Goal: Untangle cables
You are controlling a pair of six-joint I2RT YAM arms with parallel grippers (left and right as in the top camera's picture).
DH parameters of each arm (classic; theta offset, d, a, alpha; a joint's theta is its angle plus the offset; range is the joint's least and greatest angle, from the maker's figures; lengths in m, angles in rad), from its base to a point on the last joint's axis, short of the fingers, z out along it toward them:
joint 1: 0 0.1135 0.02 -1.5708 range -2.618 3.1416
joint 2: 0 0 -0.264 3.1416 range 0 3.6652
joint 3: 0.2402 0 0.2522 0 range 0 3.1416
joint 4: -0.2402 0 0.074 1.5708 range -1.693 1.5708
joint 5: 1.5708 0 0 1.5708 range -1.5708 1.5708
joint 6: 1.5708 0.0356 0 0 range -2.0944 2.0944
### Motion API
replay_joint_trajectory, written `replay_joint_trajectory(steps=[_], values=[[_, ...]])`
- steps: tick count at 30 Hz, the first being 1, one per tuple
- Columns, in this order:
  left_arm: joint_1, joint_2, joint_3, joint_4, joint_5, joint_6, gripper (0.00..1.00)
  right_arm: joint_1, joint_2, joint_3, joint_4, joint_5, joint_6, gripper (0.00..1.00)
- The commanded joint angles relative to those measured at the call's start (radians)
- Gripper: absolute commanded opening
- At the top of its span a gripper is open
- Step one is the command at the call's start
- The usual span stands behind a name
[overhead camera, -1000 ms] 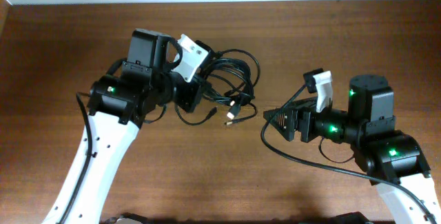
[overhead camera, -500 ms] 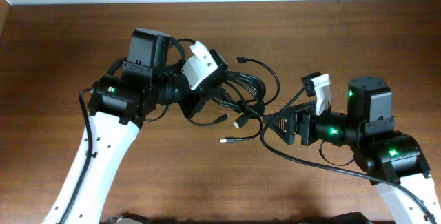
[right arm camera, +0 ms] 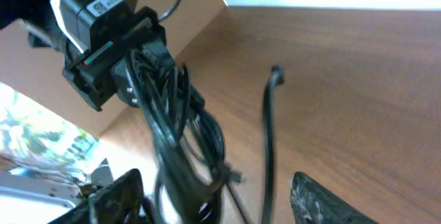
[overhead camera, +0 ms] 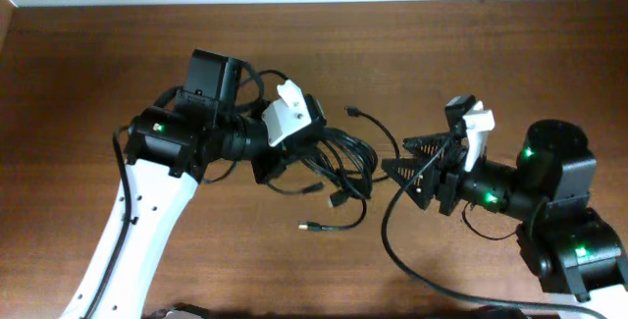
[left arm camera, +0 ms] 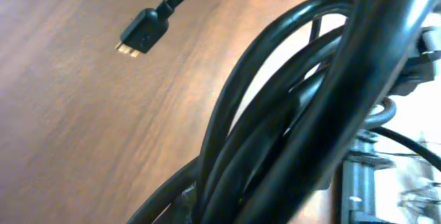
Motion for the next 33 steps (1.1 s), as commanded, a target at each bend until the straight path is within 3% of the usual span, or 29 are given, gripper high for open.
replay_joint_trajectory(steps=[1,10,18,26,33], values=[[0.003,-0.001,0.008,-0.020,0.177,0.042,0.00,0.002,-0.025,0.021,-0.008,-0.016,-0.026,0.61],[0.003,-0.001,0.008,-0.046,0.167,0.041,0.00,0.002,-0.037,0.021,-0.014,-0.017,-0.025,0.54],[0.003,-0.001,0.008,-0.046,-0.106,-0.108,0.00,0.002,-0.039,0.021,-0.018,-0.017,-0.025,0.56],[-0.024,-0.001,0.008,-0.050,0.069,-0.094,0.00,0.003,-0.039,0.021,-0.019,-0.053,-0.029,0.51],[-0.107,-0.001,0.008,-0.047,0.079,-0.091,0.00,0.003,-0.039,0.021,-0.032,-0.053,-0.029,0.52]])
